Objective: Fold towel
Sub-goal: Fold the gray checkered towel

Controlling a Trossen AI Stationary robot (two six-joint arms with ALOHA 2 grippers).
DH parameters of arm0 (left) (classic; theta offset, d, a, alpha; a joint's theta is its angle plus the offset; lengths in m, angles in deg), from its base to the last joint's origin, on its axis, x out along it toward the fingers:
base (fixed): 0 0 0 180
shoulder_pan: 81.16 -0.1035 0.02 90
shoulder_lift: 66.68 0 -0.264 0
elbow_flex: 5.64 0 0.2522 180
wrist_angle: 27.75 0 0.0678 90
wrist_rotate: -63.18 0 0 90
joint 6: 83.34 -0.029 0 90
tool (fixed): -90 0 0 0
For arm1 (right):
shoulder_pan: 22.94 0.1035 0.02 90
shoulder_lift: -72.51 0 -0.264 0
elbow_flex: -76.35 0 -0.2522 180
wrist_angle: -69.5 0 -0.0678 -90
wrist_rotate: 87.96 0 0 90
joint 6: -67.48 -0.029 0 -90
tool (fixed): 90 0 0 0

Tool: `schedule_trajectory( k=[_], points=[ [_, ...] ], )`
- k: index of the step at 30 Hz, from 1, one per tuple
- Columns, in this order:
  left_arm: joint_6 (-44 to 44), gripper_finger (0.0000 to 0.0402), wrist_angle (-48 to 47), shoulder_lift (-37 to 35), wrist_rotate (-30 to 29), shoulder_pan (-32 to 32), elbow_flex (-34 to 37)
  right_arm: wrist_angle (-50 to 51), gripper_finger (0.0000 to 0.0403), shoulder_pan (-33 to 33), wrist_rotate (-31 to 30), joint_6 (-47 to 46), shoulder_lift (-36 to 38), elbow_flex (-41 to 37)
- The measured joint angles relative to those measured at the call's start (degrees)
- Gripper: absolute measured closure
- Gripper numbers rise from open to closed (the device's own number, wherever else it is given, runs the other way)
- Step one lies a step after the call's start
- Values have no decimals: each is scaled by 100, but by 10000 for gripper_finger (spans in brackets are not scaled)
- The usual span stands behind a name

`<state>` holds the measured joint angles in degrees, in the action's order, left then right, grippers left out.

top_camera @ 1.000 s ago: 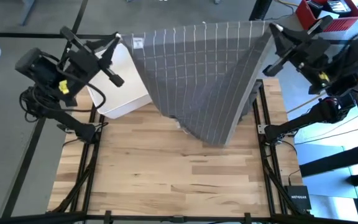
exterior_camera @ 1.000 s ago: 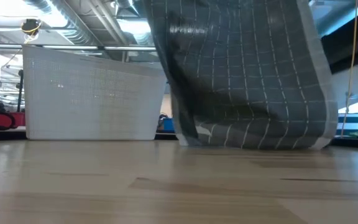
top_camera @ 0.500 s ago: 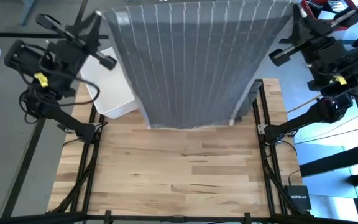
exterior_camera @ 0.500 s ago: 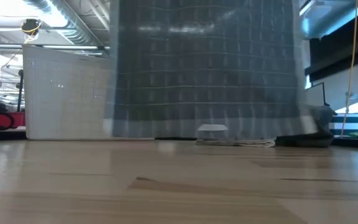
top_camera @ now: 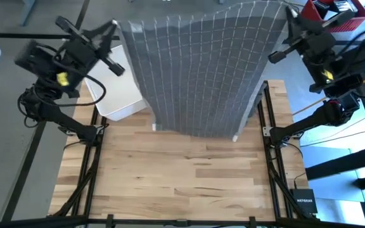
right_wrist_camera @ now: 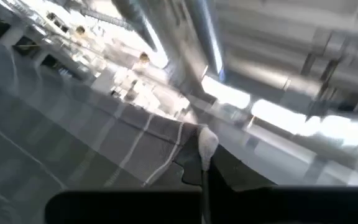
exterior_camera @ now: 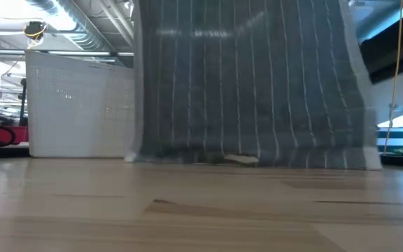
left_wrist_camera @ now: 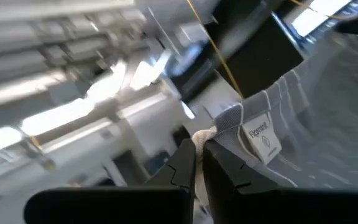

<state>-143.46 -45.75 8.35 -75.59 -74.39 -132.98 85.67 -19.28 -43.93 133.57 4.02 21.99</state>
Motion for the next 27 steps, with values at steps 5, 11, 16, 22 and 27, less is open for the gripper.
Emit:
schedule_trajectory(
  k=[5, 11, 16, 22, 27],
  points=[
    [1575, 386, -1831, -24, -193, 281, 2, 1575, 401, 7, -549, -1438, 76, -2],
    [2723, 386, -2786, -26, -205, 962, 2, 3094, 400, 340, -417, -2975, 158, -2],
    [2972, 386, -2783, -26, -199, 1733, 2, 3377, 400, 1241, -371, -3330, 103, -2],
    [3669, 386, -3373, 44, -193, 2656, 2, 3413, 400, 2655, -140, -3291, -142, -2],
    [3358, 386, -2781, 170, -187, 3259, 9, 2912, 400, 3386, -526, -2993, -432, -2]
  ],
)
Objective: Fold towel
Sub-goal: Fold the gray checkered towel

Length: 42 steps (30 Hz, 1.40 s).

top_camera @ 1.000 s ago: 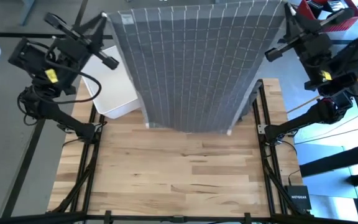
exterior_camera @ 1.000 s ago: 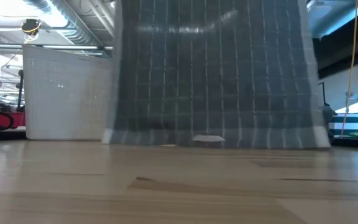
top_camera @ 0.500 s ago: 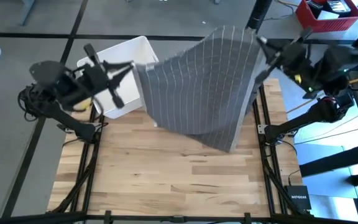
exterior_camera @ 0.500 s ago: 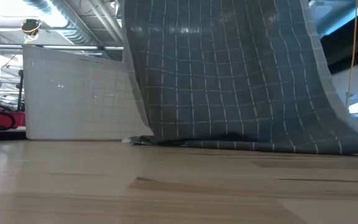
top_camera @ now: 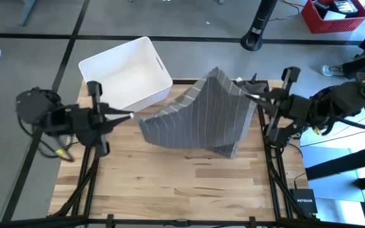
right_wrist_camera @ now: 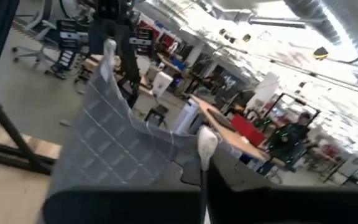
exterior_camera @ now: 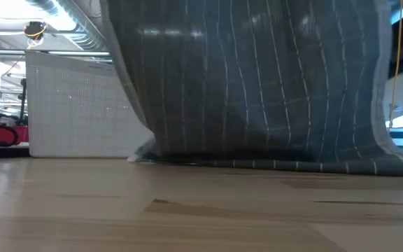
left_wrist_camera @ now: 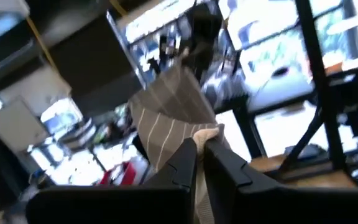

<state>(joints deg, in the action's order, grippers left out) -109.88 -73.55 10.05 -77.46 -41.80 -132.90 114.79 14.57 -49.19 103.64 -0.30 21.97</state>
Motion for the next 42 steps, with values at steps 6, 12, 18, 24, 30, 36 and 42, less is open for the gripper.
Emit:
schedule_trajectory(
  k=[6, 12, 18, 24, 30, 36, 42],
  points=[
    [-1299, 386, 1612, 66, -15, 297, -2, -1464, 400, 391, -514, 1318, -274, -4],
    [-3191, 386, 3203, 26, -475, 252, -4, -2999, 400, 234, -973, 3193, -274, -2],
    [-4561, 386, 4213, -79, -576, -185, -7, -3618, 400, -629, -951, 4261, -50, -2],
    [-4915, 386, 4169, -230, -602, -936, -7, -3600, 400, -1749, -567, 4260, 79, 2],
    [-5400, 386, 4174, -361, -618, -1739, -7, -3596, 400, -2737, -21, 4258, 92, 0],
    [-5444, 386, 4165, -427, -315, -2345, -7, -3597, 400, -3463, 1123, 4266, -22, 0],
    [-5305, 386, 4158, -432, 316, -2481, -7, -3653, 400, -3720, 2157, 4375, -20, 0]
  ],
)
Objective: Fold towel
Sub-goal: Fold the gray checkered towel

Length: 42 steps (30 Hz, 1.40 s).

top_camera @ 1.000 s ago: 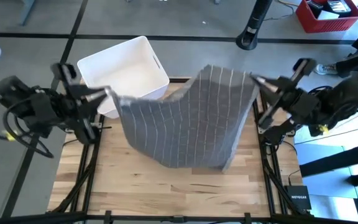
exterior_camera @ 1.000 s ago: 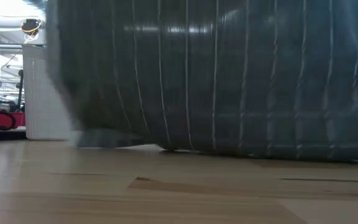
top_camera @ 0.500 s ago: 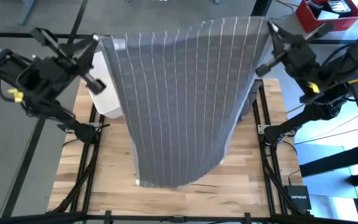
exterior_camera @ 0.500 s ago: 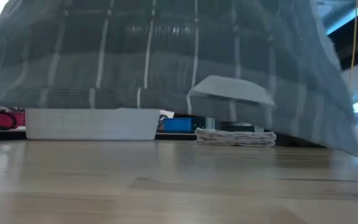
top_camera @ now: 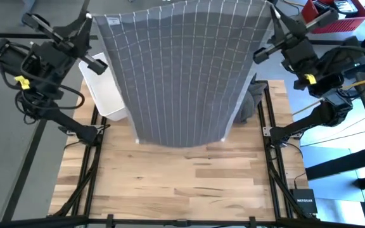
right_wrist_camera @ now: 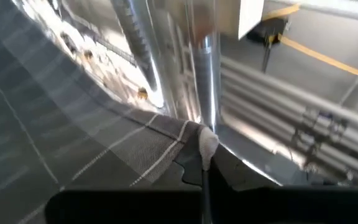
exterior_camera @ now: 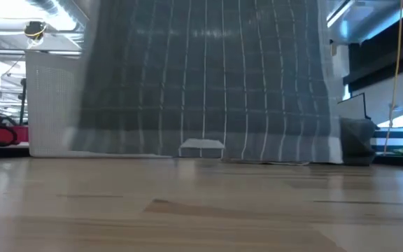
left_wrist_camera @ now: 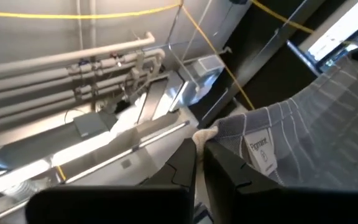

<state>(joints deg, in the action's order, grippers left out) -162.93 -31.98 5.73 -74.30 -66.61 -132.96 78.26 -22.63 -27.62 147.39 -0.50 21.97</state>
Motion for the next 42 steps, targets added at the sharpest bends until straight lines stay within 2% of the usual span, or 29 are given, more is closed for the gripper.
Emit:
schedule_trajectory(
  k=[5, 10, 14, 18, 20, 23, 26, 29, 34, 37, 42],
  points=[
    [652, 386, -365, 4, 385, 288, 0, -276, 400, 210, 326, -5, 34, 0],
    [1130, 386, -776, 1, 397, 1026, 0, -243, 400, 1079, -156, -10, 101, 0],
    [2037, 386, -1568, -1, 316, 1762, 0, 149, 400, 2135, -1378, -83, 88, 0],
    [3384, 386, -2823, 12, 144, 2335, 0, 780, 400, 3224, -2970, -646, 41, 0],
    [4104, 386, -3557, 24, 120, 2593, 0, 1294, 400, 3666, -3573, -1049, -12, 0],
    [5248, 386, -4423, 96, 115, 2882, 2, 2223, 400, 4227, -4260, -1964, -128, 0],
    [6274, 386, -5282, 172, 62, 3071, 2, 3497, 400, 4666, -4705, -3354, -205, -2],
    [7415, 386, -6020, 262, 31, 3194, 40, 5019, 400, 5079, -4796, -5322, -272, -2],
    [8881, 386, -6676, 385, 20, 3367, 561, 7232, 400, 5563, -4741, -8657, -463, -334],
    [9622, 386, -6789, 413, 35, 3498, 1018, 7704, 400, 5754, -4498, -10080, -588, -807],
    [10777, 386, -6534, 431, 32, 3765, 1928, 7268, 400, 5951, -3814, -11234, -832, -1836]
  ],
)
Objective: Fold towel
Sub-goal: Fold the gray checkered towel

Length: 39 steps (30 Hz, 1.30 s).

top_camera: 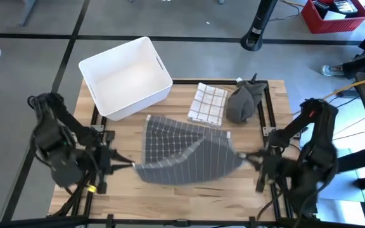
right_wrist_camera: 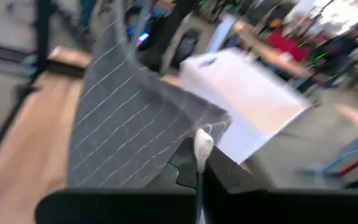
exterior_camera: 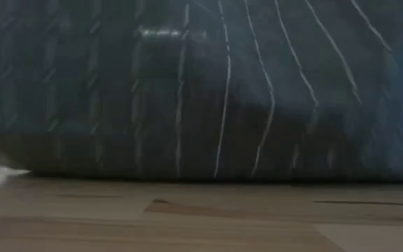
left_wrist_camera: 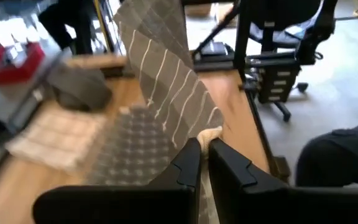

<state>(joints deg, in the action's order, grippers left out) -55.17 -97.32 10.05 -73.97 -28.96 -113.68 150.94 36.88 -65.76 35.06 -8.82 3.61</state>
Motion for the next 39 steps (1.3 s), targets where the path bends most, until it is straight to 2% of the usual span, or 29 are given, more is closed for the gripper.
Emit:
schedule_trajectory(
  k=[4, 6, 11, 14, 16, 22, 27, 32, 36, 39],
  points=[
    [629, 386, 807, 4, -2, 278, 842, -807, 400, 170, 515, -490, -297, -678],
    [626, 386, 1579, 45, -21, 415, 1234, -1289, 400, 264, 781, -529, -497, -853],
    [-972, 386, 4288, 301, -127, 790, 1841, -2240, 400, 478, 1157, -490, -902, -803],
    [-1355, 386, 4940, 480, -138, 940, 2046, -2317, 400, 597, 1395, -719, -1065, -802],
    [-1112, 386, 4932, 576, -185, 978, 2247, -2222, 400, 629, 1425, -1041, -1174, -914],
    [656, 386, 4865, 685, -506, 905, 3137, -2041, 400, 613, 1479, -2276, -1391, -1802],
    [1711, 386, 4597, 685, -1084, 895, 3714, -2067, 400, 615, 1399, -3367, -1452, -2734],
    [3038, 386, 3509, 685, -1333, 809, 4099, -2139, 400, 560, 1348, -4092, -1452, -3499],
    [4229, 386, 2449, 685, -1360, 525, 4371, -2282, 400, 321, 1321, -4189, -1452, -3930],
    [4665, 386, 1877, 684, -1367, 232, 4495, -2309, 400, 62, 1291, -4154, -1452, -4152]
  ],
)
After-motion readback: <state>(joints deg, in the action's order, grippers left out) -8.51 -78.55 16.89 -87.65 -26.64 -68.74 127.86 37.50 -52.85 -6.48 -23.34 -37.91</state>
